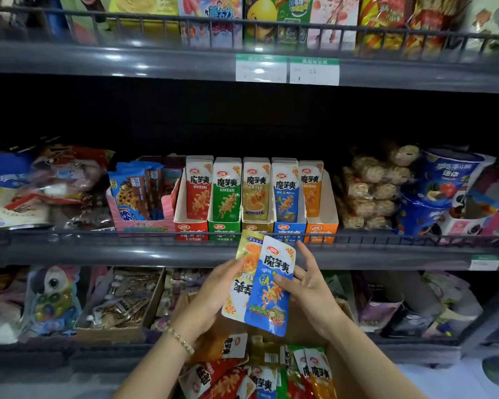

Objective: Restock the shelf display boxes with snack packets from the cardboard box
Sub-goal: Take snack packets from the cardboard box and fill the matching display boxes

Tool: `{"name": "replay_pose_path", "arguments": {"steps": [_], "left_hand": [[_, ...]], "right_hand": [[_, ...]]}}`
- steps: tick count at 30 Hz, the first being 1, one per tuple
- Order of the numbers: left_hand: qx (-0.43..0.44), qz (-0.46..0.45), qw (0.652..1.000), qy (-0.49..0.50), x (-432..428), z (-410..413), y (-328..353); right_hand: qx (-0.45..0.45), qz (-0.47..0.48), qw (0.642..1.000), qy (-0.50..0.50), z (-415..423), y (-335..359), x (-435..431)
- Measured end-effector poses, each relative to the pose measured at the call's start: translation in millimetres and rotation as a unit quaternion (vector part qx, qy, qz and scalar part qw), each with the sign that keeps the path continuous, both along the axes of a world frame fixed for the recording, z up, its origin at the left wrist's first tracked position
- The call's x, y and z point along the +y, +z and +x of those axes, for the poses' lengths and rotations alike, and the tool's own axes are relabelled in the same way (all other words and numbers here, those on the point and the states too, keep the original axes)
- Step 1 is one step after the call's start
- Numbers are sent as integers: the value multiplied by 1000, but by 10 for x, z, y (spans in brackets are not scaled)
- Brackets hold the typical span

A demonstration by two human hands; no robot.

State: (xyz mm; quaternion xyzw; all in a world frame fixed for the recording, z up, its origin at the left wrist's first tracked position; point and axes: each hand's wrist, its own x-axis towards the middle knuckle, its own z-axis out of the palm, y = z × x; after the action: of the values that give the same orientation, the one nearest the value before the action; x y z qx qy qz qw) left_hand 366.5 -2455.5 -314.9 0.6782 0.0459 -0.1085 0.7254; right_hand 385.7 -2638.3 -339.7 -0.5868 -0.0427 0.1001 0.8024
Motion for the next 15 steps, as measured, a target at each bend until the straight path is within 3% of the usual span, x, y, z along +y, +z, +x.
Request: {"name": "replay_pose_path", "arguments": {"steps": [3, 7, 10, 15], "left_hand": [[-41, 56, 997, -16, -37, 103, 95], [-81, 50, 995, -19, -76, 249, 220], [-117, 94, 988, 27, -73, 422, 308], [-128, 89, 984, 87, 16, 682, 489]], "right_hand": [[-30, -53, 998, 15, 119, 158, -62], [-67, -139, 988, 24, 339, 382, -184], [-89, -170, 981, 34, 530, 584, -319], [-173, -144, 971, -80, 958, 979, -518]]}}
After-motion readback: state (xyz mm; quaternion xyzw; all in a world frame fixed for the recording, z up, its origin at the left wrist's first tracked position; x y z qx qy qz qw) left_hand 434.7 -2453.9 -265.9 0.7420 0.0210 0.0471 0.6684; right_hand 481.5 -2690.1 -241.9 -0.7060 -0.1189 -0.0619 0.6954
